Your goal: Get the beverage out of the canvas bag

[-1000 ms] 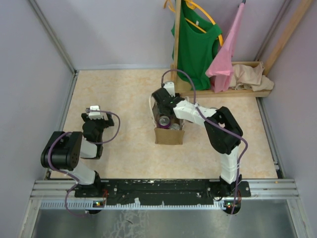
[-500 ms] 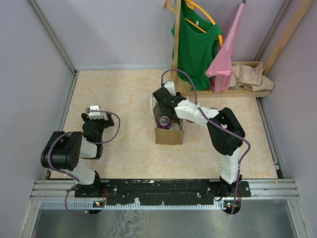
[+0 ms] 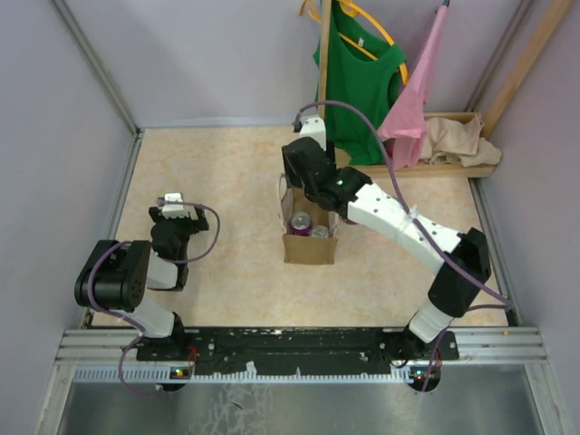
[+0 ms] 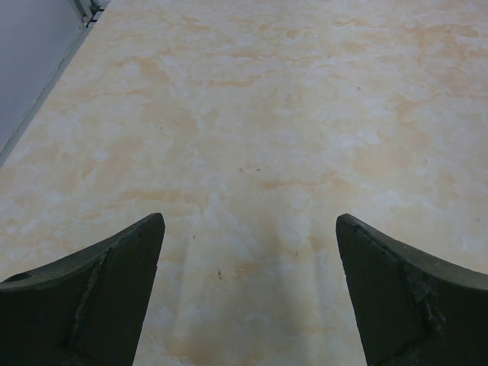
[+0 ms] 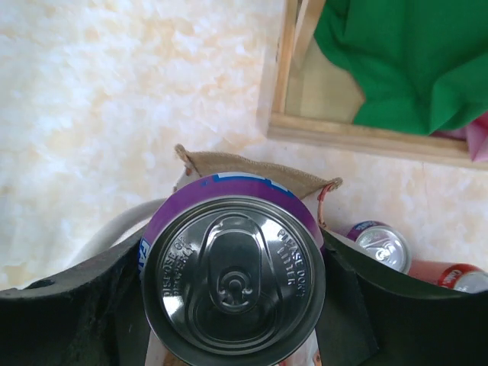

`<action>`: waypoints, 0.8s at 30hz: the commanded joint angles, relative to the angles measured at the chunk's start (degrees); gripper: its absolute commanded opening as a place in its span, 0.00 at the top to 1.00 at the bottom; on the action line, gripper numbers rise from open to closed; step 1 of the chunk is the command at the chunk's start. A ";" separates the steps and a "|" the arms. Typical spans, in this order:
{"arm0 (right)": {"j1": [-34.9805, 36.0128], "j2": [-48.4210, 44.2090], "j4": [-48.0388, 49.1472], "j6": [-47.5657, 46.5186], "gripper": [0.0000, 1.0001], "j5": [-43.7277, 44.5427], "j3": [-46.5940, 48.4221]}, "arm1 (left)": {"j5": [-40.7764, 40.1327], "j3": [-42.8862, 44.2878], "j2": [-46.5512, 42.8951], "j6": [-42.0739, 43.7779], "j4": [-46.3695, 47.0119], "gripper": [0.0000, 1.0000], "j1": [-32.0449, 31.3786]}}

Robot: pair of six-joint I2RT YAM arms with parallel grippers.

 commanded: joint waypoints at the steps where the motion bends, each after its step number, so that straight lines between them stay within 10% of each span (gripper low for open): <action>1: 2.84 -7.99 2.50 -2.83 1.00 6.84 5.81 | 0.36 0.71 0.74 0.30 0.98 0.00 -0.31; 12: 3.91 -25.29 -3.42 -3.40 1.00 26.99 0.11 | 0.35 0.71 0.73 0.31 0.98 0.00 -0.31; 24: 2.82 -39.64 -25.58 22.52 1.00 28.91 -20.28 | 0.36 0.71 0.75 0.31 0.98 0.00 -0.35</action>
